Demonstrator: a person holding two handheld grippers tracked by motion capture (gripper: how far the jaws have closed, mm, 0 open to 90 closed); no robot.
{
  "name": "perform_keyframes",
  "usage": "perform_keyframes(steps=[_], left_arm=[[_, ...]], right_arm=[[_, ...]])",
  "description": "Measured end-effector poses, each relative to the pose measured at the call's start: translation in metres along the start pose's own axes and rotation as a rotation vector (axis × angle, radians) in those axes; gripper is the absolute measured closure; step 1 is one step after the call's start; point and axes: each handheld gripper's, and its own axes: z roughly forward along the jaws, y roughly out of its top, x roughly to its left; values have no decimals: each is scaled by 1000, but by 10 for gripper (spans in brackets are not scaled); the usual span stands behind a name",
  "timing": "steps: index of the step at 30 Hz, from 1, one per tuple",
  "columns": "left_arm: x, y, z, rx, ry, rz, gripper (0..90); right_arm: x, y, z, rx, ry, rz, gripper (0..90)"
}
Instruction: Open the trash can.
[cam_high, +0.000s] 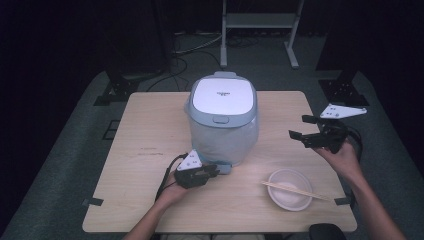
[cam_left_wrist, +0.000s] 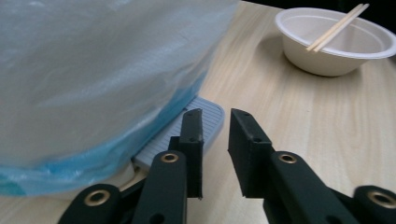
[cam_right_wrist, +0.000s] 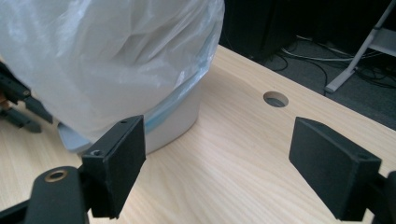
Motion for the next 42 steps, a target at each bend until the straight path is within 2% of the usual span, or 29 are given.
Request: perform_keyframes(steps=[5, 13, 17, 22, 25, 32, 33, 36, 42], left_arm=[[3, 4, 10, 20, 2, 7, 818], [5, 6, 21, 29, 3, -1, 837], [7, 7, 24, 32, 36, 16, 836], [8, 6, 28, 37, 58, 11, 836], [10, 5, 30, 37, 71, 0, 833], [14, 4, 31, 36, 66, -30, 828], [14, 2, 32, 25, 64, -49, 828], [14, 2, 32, 29, 63, -51, 828], [14, 0, 33, 24, 61, -53, 833]], right_arm=[[4, -9, -10, -3, 2, -4, 173], [6, -22, -22, 13, 53, 7, 171], [11, -27, -28, 22, 67, 1, 167], [18, -34, -34, 21, 75, -8, 167], [23, -40, -38, 42, 97, -17, 167], [31, -48, -40, 76, 136, -35, 167], [33, -49, -40, 78, 142, -33, 167], [36, -52, -40, 72, 150, -33, 167], [45, -62, -40, 99, 170, -47, 168]])
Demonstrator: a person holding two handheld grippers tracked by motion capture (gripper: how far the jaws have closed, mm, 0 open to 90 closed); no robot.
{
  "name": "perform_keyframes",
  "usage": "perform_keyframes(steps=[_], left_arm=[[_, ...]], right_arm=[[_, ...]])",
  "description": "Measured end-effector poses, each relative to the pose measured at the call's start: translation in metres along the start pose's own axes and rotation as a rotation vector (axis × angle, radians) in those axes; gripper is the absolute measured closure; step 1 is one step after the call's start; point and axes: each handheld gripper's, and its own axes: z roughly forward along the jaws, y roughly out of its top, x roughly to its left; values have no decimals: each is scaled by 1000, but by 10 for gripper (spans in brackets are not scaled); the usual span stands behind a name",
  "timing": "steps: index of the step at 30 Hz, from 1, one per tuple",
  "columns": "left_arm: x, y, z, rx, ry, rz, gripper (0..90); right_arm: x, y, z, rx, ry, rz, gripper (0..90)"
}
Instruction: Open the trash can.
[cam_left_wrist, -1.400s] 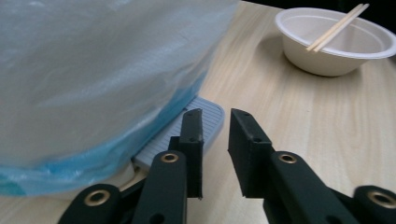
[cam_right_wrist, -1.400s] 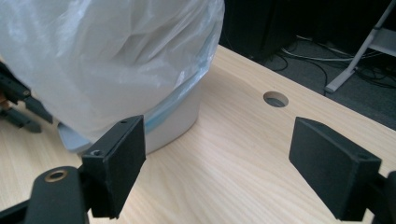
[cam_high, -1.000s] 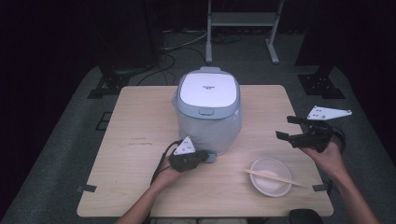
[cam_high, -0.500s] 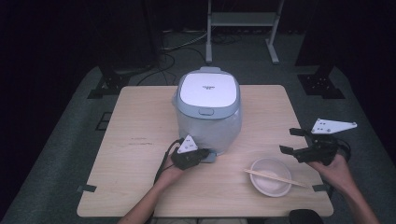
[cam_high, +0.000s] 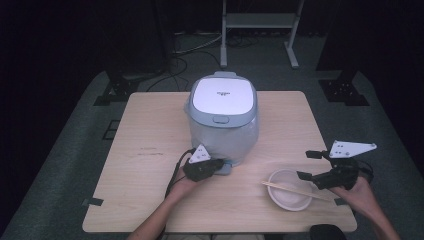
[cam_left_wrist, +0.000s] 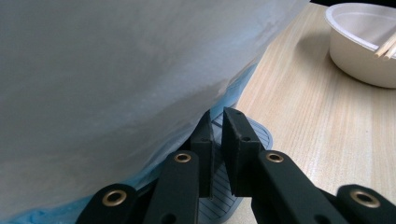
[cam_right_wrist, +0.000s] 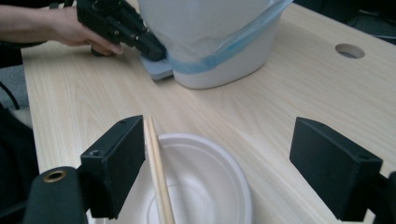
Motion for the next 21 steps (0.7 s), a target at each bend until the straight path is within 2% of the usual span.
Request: perform_keyframes(steps=[3, 7, 16, 19, 21], left_arm=[[-1, 2, 0, 10, 5, 17, 841], [-2, 1, 1, 14, 4, 15, 841], [-4, 1, 3, 40, 14, 40, 845], [-5, 1, 5, 65, 21, 50, 845], [-8, 1, 9, 87, 37, 71, 844]], right_arm=[[2, -2, 3, 20, 8, -9, 168], [4, -3, 5, 25, 17, -22, 168], [9, -4, 10, 49, 30, -39, 168], [10, -4, 12, 56, 32, -48, 168], [10, -5, 14, 67, 38, -50, 168]])
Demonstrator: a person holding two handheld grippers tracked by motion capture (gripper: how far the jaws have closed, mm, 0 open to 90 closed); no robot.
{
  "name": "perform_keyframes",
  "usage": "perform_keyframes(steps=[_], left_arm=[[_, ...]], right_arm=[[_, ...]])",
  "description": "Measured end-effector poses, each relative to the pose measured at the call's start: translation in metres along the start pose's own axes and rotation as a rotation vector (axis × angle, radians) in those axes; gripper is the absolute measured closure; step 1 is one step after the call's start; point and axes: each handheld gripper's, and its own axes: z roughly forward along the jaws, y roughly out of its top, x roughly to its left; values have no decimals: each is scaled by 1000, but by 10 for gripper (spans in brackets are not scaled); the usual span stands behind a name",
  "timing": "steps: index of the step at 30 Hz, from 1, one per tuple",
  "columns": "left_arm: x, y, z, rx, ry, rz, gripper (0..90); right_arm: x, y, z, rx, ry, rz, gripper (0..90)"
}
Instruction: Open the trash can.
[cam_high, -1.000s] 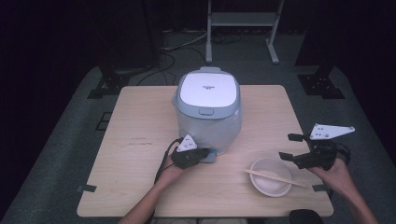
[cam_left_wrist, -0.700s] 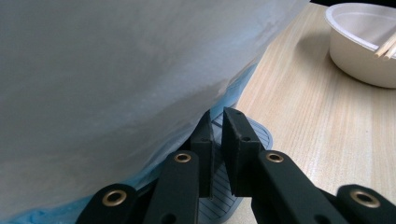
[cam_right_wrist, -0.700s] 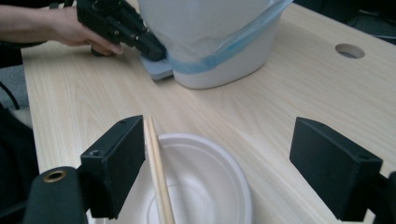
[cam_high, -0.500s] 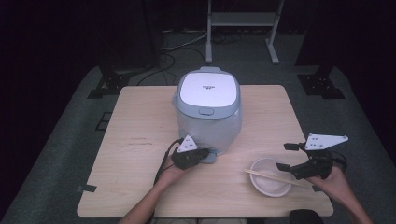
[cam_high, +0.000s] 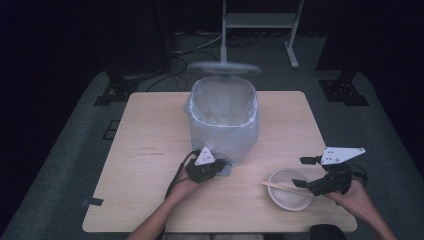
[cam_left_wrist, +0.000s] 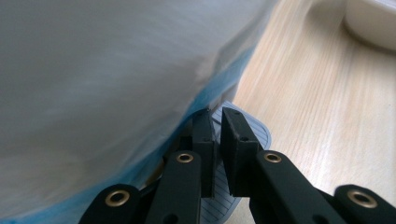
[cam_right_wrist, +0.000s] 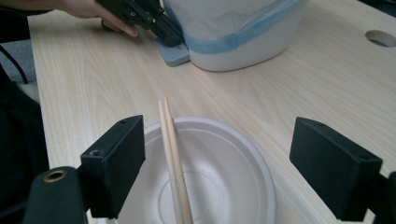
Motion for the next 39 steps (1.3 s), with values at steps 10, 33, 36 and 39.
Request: perform_keyframes(steps=[10, 33, 36, 39], left_arm=[[-1, 1, 1, 23, 15, 17, 844], [-1, 1, 1, 21, 13, 11, 843], [-1, 1, 1, 21, 13, 9, 844], [-1, 1, 1, 21, 12, 10, 843]], right_arm=[[4, -4, 11, 61, 28, -34, 174], [11, -20, 40, 277, 110, -165, 636], [10, -21, 42, 300, 106, -176, 721], [10, -21, 43, 309, 108, -183, 759]])
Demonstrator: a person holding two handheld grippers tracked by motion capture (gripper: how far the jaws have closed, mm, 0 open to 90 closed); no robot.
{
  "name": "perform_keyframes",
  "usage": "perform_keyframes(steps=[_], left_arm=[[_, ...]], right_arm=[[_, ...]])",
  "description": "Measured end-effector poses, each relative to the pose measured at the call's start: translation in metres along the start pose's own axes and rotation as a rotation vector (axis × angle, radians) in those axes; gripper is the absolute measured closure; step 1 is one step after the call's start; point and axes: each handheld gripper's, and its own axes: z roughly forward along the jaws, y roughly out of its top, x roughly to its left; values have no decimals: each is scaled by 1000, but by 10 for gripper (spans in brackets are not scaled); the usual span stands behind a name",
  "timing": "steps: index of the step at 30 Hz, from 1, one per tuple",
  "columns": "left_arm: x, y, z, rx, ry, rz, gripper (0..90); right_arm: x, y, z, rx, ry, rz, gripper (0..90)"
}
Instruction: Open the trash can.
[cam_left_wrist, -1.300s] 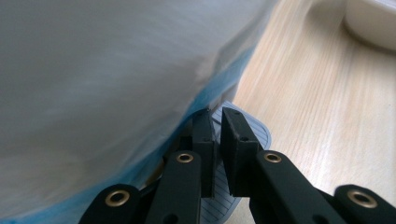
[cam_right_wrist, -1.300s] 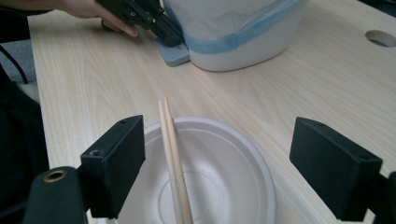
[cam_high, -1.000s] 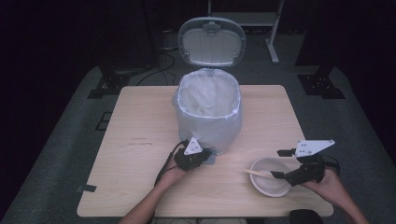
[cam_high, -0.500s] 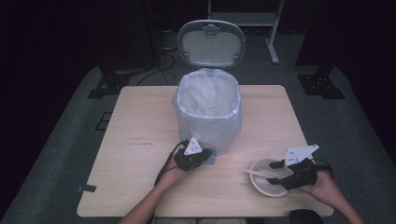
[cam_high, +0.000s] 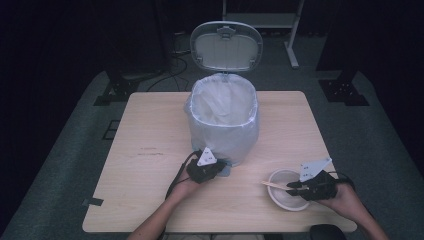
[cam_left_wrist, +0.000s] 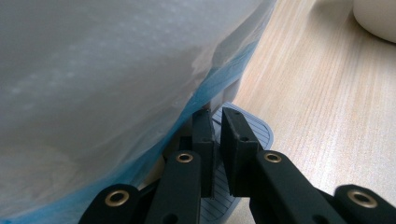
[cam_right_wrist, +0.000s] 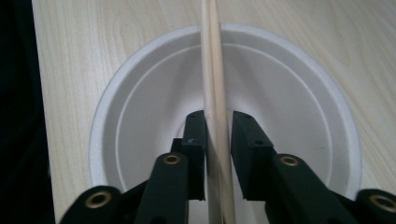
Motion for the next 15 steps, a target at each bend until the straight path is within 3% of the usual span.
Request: perform_keyframes(steps=[7, 12, 13, 15], left_arm=[[0, 0, 0, -5, -2, -4, 842], [-1, 0, 1, -14, -3, -14, 843], [1, 0, -1, 12, -1, 15, 843], [1, 0, -1, 12, -1, 15, 843]], right_arm=[[-1, 1, 1, 19, 13, 11, 787], [-3, 2, -1, 0, 22, 31, 789], [-3, 3, -2, -1, 21, 38, 789], [-4, 4, -4, -7, 21, 55, 789]])
